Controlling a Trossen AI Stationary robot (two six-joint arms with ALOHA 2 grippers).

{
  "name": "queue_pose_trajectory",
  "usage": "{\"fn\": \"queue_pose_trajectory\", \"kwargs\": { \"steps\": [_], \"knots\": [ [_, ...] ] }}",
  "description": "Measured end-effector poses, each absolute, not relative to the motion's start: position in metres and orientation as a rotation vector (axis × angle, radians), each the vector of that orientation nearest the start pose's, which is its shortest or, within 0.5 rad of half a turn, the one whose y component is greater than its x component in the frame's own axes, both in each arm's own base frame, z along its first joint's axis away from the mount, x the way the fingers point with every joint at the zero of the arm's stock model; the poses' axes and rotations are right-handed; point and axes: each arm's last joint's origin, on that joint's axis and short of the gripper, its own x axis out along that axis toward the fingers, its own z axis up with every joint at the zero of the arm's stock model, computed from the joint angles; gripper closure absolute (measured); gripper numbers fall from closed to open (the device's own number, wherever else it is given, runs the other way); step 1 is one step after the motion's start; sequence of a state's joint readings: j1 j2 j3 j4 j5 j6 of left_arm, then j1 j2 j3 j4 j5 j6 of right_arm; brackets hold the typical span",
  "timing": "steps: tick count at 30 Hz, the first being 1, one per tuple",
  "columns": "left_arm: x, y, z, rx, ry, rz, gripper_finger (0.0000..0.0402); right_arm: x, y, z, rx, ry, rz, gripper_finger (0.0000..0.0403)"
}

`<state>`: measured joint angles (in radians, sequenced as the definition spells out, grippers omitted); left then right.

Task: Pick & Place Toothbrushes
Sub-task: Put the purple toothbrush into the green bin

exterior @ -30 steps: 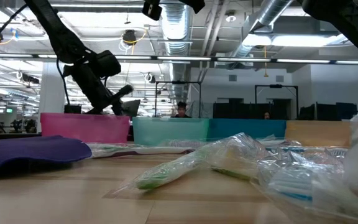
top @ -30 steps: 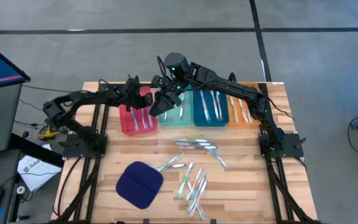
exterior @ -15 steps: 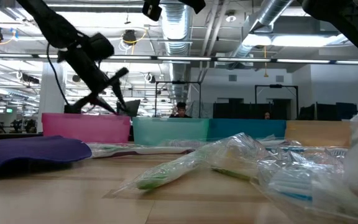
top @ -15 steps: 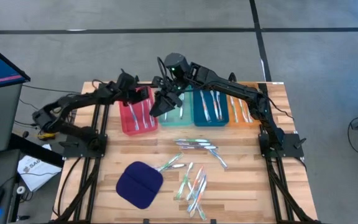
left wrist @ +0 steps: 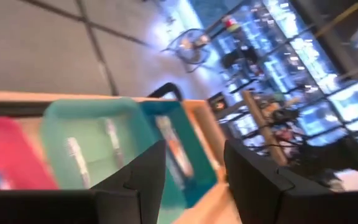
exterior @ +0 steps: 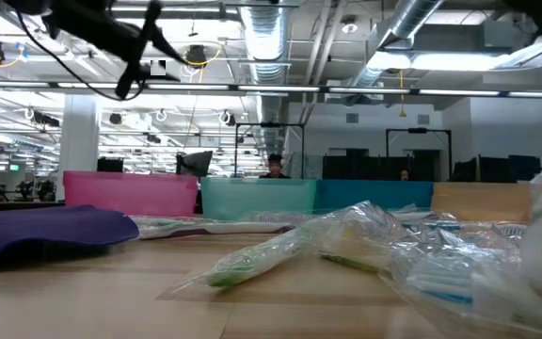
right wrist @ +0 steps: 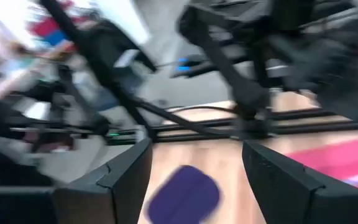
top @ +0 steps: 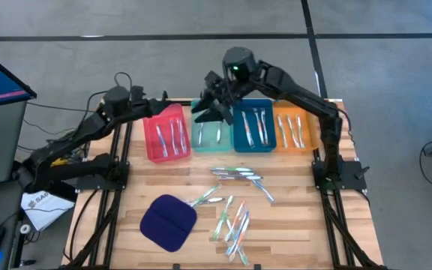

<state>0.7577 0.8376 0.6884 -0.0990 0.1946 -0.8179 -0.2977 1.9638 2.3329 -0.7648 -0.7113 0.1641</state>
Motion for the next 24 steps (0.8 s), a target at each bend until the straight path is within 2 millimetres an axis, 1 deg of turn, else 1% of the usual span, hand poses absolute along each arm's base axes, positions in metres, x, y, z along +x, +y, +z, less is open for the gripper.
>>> {"fn": "queue_pose_trajectory", "kwargs": {
  "steps": [2, 4, 9, 14, 17, 20, 24],
  "knots": [
    [0.138, 0.118, 0.305, -0.892, -0.037, 0.582, 0.0244, 0.391, -0.092, 0.464, 0.322, 0.389, 0.324, 0.0159],
    [0.138, 0.113, 0.307, -0.888, -0.037, 0.541, 0.0244, 0.388, -0.081, 0.469, 0.318, 0.392, 0.315, 0.0159],
    [0.145, 0.101, 0.308, -0.873, 0.034, 0.372, 0.0244, 0.385, -0.045, 0.476, 0.352, 0.406, 0.288, 0.0159],
    [0.156, 0.082, 0.308, -0.786, 0.121, 0.190, 0.0244, 0.386, -0.006, 0.465, 0.360, 0.521, 0.105, 0.0159],
    [0.162, 0.069, 0.308, -0.739, 0.155, 0.107, 0.0244, 0.384, 0.012, 0.461, 0.365, 0.559, 0.029, 0.0159],
    [0.167, 0.057, 0.308, -0.732, 0.181, 0.040, 0.0244, 0.379, 0.025, 0.455, 0.377, 0.641, 0.013, 0.0159],
    [0.171, 0.045, 0.308, -0.723, 0.208, -0.031, 0.0244, 0.365, 0.035, 0.440, 0.379, 0.848, -0.012, 0.0159]
  ]
}}
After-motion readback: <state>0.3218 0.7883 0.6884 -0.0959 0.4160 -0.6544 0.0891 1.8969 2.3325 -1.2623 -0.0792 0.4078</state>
